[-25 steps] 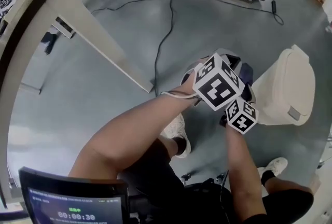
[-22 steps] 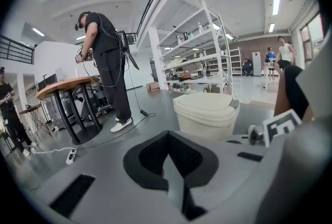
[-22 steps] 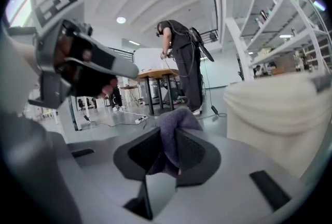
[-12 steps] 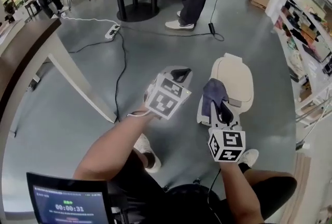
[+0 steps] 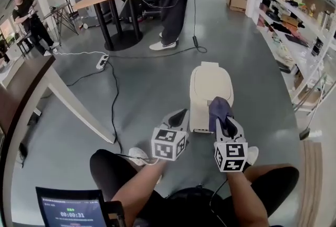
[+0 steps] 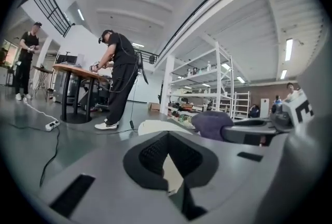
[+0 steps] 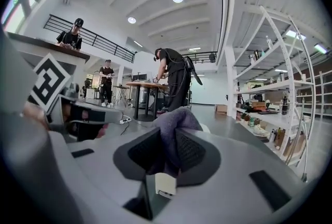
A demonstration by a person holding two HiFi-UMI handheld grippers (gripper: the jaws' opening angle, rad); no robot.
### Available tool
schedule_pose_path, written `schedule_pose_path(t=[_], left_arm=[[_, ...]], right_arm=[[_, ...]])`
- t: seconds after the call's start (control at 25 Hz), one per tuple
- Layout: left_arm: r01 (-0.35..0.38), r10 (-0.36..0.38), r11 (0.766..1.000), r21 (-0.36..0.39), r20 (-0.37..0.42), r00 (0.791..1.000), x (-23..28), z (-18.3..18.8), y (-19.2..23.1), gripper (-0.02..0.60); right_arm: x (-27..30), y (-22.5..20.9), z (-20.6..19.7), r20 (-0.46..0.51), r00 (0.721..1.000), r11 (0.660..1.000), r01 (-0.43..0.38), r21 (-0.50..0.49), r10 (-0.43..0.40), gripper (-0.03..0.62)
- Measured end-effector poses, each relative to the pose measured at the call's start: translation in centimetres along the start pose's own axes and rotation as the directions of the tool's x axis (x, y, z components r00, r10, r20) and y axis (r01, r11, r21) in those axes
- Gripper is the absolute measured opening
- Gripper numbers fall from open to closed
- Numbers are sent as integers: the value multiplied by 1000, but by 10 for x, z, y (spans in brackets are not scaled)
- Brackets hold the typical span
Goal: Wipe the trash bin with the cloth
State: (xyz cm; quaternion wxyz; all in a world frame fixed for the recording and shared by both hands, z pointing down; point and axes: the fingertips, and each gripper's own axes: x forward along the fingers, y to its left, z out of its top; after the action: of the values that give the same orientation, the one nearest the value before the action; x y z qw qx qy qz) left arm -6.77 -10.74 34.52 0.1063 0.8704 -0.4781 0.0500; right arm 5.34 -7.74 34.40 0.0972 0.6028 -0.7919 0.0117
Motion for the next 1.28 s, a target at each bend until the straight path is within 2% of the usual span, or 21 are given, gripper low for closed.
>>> schedule_pose_path(t=[0.16, 0.32, 0.52, 0.72, 0.96, 1.12, 1.28], left_arm=[[-51, 55, 996, 67, -48, 997, -4, -32, 12, -3], [-88, 89, 996, 11, -63, 994, -12, -48, 20, -3], [-62, 58, 997, -48, -80, 995, -18, -63, -16, -3], [-53, 51, 998, -22, -89, 995, -26, -62, 3, -3], [-72, 70, 997, -19, -104, 992, -25, -70, -5, -3], [-67, 65, 998, -21, -111, 992, -30, -69, 3, -3], [-63, 60, 998, -25, -116, 991, -25, -64, -5, -3]], right_arm=[[-4, 4, -30, -34, 999, 998, 33, 48, -31, 78], [-11, 14, -54, -67, 997, 996, 43, 81, -38, 78], [-37, 14, -73, -100, 995, 997, 25, 69, -18, 77], [-30, 36, -68, -102, 995, 997, 20, 80, -12, 77], [-34, 30, -71, -95, 995, 996, 10, 91, -1, 77], [-28, 42, -66, -94, 996, 996, 11, 88, -3, 77], [-29, 35, -61, -95, 995, 996, 10, 83, -2, 77]])
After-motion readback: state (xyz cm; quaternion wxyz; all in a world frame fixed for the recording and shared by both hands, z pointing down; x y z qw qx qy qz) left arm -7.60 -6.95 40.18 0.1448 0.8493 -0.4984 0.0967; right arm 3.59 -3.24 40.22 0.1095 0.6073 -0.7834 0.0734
